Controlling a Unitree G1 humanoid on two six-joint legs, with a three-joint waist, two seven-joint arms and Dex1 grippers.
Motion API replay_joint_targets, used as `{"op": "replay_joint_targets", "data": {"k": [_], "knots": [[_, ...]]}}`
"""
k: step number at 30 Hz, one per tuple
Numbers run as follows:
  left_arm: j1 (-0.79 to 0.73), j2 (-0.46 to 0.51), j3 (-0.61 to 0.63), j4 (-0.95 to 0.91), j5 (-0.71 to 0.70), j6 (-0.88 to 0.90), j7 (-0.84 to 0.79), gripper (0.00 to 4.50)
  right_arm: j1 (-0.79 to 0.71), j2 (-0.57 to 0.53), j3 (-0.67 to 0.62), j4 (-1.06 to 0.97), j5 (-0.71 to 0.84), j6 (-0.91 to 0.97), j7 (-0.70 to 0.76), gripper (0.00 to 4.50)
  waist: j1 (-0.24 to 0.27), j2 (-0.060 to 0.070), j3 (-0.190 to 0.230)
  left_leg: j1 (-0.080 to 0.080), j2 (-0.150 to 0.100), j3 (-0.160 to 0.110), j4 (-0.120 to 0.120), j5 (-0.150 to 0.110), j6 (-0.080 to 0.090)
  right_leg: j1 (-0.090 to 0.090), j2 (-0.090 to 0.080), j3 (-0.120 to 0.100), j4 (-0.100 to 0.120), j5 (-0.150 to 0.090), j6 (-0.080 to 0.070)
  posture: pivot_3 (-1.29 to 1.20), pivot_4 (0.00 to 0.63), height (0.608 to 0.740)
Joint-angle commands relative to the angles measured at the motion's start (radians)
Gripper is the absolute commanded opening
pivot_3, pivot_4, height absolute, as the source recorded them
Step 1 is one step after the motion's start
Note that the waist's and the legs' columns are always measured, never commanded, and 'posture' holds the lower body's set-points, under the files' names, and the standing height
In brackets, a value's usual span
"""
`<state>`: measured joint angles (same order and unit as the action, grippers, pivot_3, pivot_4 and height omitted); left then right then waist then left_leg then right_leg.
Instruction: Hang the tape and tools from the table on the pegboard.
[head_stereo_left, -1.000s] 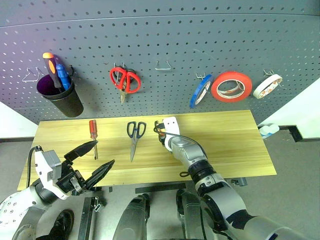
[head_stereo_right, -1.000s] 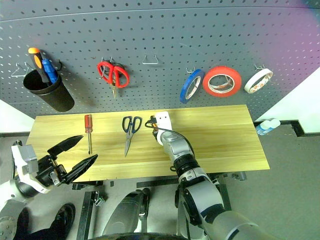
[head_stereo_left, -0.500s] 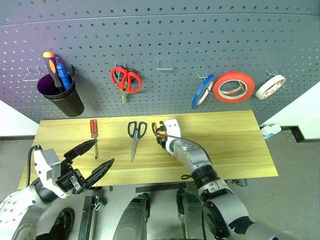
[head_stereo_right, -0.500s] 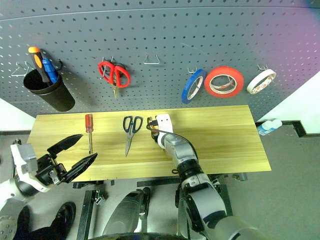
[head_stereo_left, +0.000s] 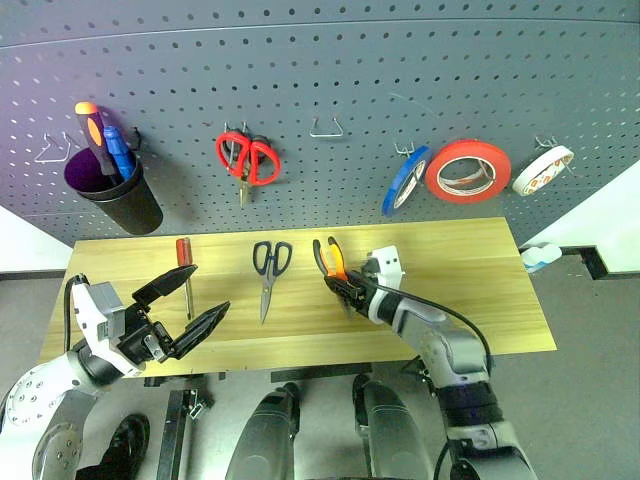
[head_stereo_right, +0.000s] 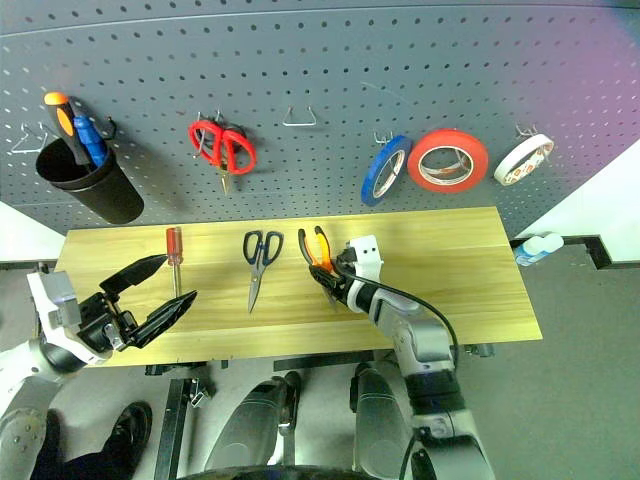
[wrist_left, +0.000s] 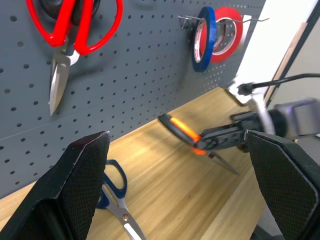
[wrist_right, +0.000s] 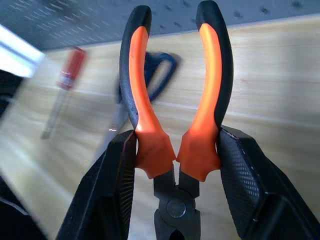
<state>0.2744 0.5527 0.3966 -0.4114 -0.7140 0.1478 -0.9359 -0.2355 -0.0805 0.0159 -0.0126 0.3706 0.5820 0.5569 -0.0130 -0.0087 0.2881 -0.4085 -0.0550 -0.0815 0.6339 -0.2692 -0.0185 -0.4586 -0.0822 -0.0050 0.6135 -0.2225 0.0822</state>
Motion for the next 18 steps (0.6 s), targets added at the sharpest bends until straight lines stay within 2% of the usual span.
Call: {"op": "replay_joint_targets", "data": {"k": [1,7,18], "knots": [[-0.012,0.004,0.001,0.001,-0.005,-0.006,-0.006,4.50,0.037,-0.002,-0.040,-0.105,0.095,-0.070,0.076,2.05,0.000,0.000,0.000,0.000,0.000,0.000,0.000,0.000,-0.001,0.000,0.000,0.000,0.000,0.000,0.000,0.03,0.261,0.740],[-0.012,-0.006,-0.014,-0.002,-0.009,-0.005,-0.015,4.50,0.078,0.000,-0.063,-0.151,0.179,-0.143,0.146,2.05,-0.004,-0.002,-0.002,0.000,0.000,0.000,0.000,0.001,-0.002,0.000,0.000,0.000,0.001,0.001,0.000,0.01,0.232,0.740],[-0.027,-0.026,-0.006,-0.021,-0.034,-0.020,0.000,4.50,-0.028,0.010,-0.091,-0.172,0.294,-0.206,0.175,2.05,-0.001,-0.007,-0.015,0.000,0.001,0.000,0.008,0.003,-0.005,0.001,0.002,0.000,0.006,0.004,-0.002,0.01,0.162,0.740]]}}
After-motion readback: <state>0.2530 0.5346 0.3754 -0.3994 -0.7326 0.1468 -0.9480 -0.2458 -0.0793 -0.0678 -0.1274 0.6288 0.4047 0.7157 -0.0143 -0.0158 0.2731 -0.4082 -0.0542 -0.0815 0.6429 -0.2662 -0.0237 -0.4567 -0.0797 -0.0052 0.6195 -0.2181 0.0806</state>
